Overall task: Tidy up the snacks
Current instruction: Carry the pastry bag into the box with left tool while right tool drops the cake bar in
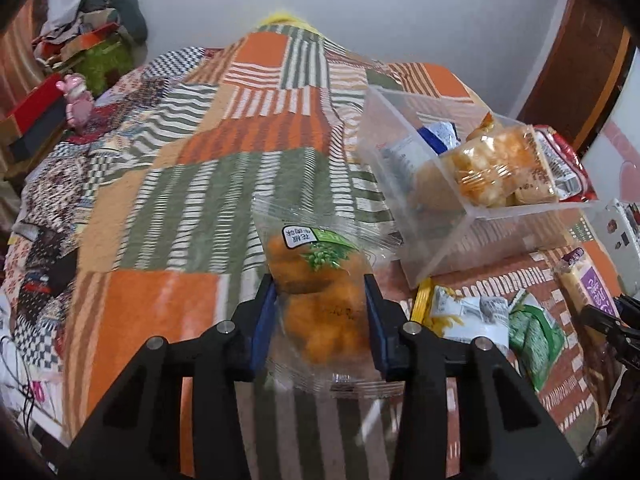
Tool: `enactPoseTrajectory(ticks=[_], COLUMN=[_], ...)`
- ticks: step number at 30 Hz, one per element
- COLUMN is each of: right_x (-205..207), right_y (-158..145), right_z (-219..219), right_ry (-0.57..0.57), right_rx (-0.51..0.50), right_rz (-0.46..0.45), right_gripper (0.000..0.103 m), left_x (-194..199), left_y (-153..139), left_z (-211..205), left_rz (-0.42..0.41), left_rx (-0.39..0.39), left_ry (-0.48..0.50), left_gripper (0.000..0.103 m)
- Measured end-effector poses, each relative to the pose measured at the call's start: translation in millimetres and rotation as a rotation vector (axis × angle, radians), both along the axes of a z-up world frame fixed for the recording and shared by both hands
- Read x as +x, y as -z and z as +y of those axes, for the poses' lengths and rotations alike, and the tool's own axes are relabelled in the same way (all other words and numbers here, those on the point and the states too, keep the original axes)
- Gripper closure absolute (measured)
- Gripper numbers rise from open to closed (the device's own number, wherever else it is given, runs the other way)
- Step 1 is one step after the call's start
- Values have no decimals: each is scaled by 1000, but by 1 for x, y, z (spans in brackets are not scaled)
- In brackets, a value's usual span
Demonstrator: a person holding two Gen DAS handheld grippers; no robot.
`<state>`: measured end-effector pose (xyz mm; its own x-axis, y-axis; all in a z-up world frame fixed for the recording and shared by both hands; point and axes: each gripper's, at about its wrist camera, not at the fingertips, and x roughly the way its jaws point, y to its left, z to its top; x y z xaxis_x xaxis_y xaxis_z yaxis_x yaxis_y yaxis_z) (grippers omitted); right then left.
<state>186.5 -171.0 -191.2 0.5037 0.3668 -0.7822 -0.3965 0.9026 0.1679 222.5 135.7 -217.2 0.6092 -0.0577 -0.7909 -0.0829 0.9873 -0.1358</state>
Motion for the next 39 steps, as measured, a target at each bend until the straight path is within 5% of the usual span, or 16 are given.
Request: enactPoseTrajectory(ticks=[20, 29, 39], right_x=[11, 47, 83], right_y=[-83, -91, -72], right_z=[-6, 9, 27], right_ry=[11, 10, -6], right_rx=[49, 46, 32], right_rz=[-273, -327, -278], right_gripper=[68, 68, 68], left_x=[-20, 13, 65], left_y=[-111, -117, -102], left_z=[-42, -71, -92], left_rz=[-251, -264, -234], left_rx=[12, -9, -11], left_ry=[45, 85, 110], left_gripper=[62, 62, 62])
